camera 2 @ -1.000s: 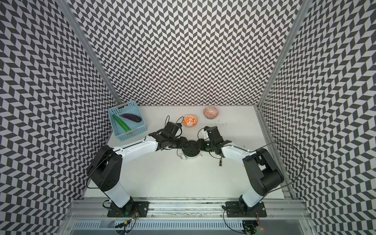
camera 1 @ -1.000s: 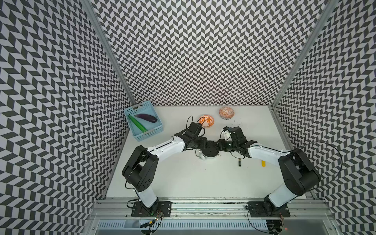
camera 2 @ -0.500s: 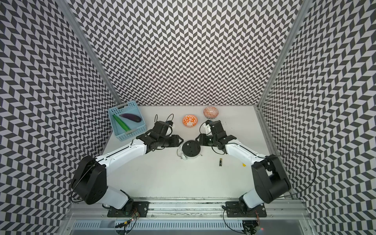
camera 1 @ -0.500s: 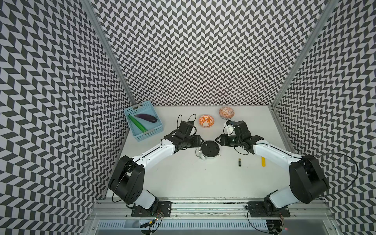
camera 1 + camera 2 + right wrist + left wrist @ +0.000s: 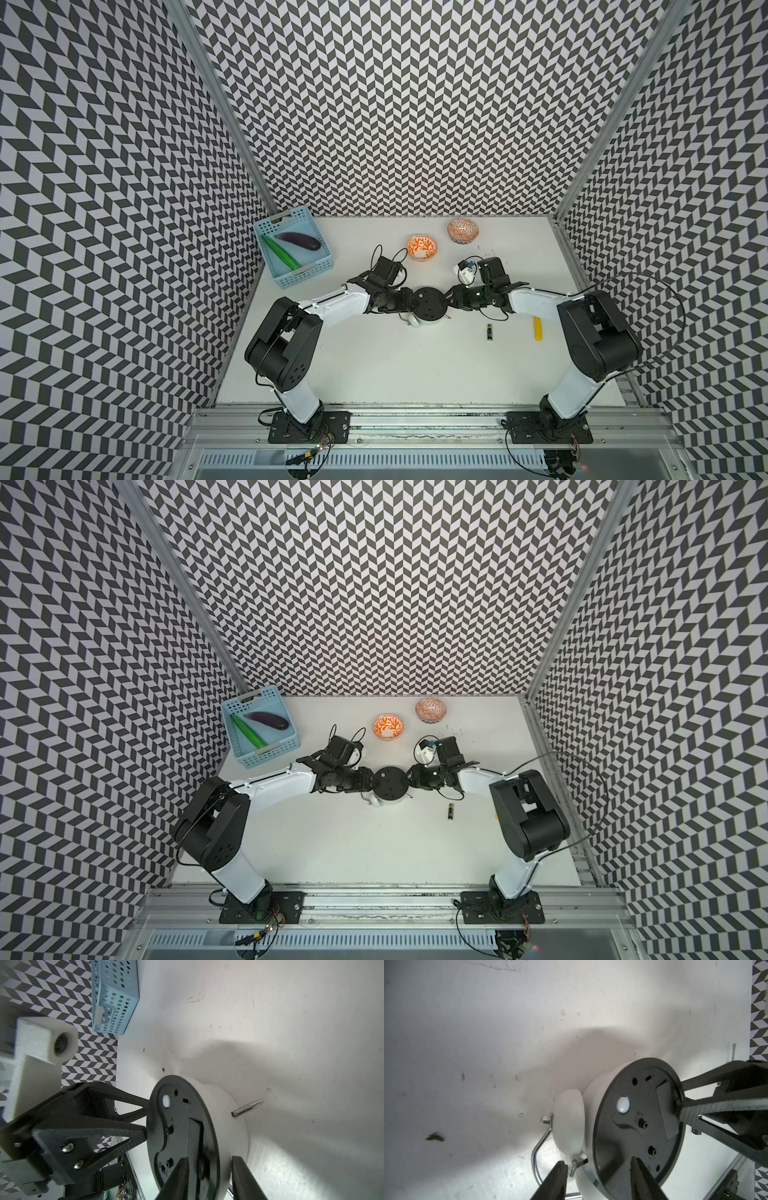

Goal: Remove the battery from the alarm
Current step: Install the cover on the alarm.

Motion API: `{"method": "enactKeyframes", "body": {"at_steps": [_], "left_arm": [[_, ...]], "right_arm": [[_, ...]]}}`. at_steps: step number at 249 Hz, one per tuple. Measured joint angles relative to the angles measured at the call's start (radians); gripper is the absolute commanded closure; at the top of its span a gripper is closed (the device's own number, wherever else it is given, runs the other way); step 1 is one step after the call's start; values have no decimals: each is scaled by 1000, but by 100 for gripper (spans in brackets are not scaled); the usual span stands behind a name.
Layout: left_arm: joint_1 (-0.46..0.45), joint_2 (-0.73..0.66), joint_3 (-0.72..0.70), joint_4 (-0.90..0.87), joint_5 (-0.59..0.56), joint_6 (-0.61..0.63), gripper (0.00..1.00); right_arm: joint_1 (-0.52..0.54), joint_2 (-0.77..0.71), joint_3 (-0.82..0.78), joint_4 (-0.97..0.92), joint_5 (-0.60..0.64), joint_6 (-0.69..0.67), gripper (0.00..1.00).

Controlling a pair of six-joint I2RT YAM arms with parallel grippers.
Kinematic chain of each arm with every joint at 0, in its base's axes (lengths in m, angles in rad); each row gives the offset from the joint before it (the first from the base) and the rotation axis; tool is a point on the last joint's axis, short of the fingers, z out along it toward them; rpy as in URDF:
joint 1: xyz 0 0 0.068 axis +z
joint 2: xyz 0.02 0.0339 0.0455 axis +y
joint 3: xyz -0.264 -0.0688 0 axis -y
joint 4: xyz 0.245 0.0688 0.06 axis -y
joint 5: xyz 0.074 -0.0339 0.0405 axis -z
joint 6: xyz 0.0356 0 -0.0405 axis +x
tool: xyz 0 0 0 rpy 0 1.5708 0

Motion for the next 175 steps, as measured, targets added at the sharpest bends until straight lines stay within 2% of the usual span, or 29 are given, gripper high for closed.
{"method": "enactKeyframes", "body": {"at_steps": [21, 62, 82, 103, 131, 152, 175], "left_arm": [[0, 16, 0, 5, 12, -2, 56], [10, 17, 0, 8, 14, -9, 56], [17, 15, -4, 14, 14, -17, 52], [27, -10, -46, 60, 27, -35, 48], [70, -125, -153, 106, 62, -67, 48], [134, -212, -225, 152, 88, -91, 51], [197, -237, -297, 238, 132, -132, 61]], "right_arm": [[-3, 22, 4, 21, -14, 8, 78], [-8, 64, 41, 23, -31, 11, 77], [-6, 74, 49, 24, -27, 10, 76], [-1, 62, 45, 24, -11, 6, 70], [20, 13, 45, -30, 37, -7, 60], [25, -35, 59, -91, 58, -18, 53], [24, -100, 91, -106, 68, -32, 46]]}}
